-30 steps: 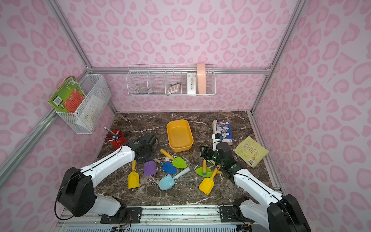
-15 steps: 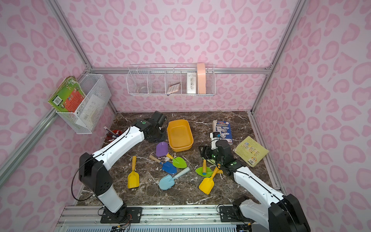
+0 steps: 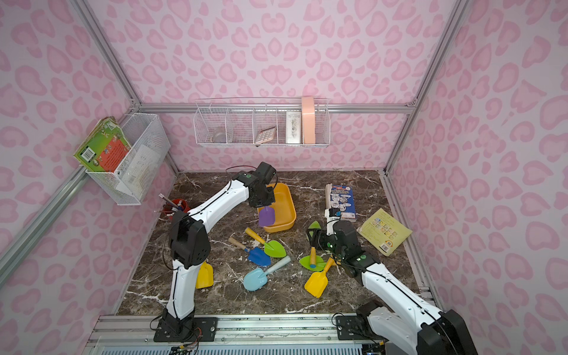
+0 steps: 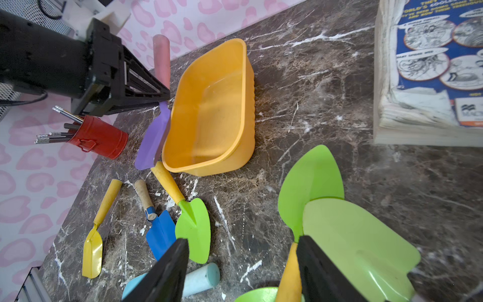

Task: Put the shovel into the storage box
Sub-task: Place the shovel in the storage box.

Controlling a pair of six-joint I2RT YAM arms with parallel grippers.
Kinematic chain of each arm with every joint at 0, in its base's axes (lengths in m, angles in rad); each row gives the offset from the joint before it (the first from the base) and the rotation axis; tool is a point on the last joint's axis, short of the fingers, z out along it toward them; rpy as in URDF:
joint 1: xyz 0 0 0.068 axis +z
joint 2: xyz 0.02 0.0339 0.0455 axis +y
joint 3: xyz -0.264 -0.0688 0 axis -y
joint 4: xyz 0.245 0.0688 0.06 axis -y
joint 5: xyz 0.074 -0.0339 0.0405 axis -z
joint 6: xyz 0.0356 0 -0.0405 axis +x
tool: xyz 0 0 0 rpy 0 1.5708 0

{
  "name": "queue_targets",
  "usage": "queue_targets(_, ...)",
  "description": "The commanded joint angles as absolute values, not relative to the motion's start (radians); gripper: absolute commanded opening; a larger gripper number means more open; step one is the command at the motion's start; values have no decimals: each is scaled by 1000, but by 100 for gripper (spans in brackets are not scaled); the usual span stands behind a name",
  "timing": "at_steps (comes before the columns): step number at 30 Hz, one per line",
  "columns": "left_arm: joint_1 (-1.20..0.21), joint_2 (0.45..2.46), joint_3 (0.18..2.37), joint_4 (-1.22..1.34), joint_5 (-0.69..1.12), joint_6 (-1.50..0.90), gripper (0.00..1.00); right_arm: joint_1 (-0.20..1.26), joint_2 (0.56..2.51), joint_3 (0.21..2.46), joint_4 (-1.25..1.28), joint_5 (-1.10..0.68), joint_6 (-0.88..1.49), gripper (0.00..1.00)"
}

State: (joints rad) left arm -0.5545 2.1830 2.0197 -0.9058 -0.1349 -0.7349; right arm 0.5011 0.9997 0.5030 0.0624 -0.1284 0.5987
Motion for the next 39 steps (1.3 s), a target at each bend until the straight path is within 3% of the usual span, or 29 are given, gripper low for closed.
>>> queue_targets(1,-553,2220,2035,-851,-151,-719,2,502,1000,500,57,-115,601,68)
queue_targets(17,-552,2401,2151,-883,-210,-715,5,493,981,491,35,-90,588,69)
queue_targets(25,-552,2406,2145,-930,-234,-727,14,494,1015,494,58,-104,593,69)
queue_targets(31,-553,2402,2145,-935,-226,-734,32,493,1017,495,59,-103,592,69)
queue_targets(39,-565,2370,2145,-938,-205,-718,35,493,1003,493,51,-98,588,69)
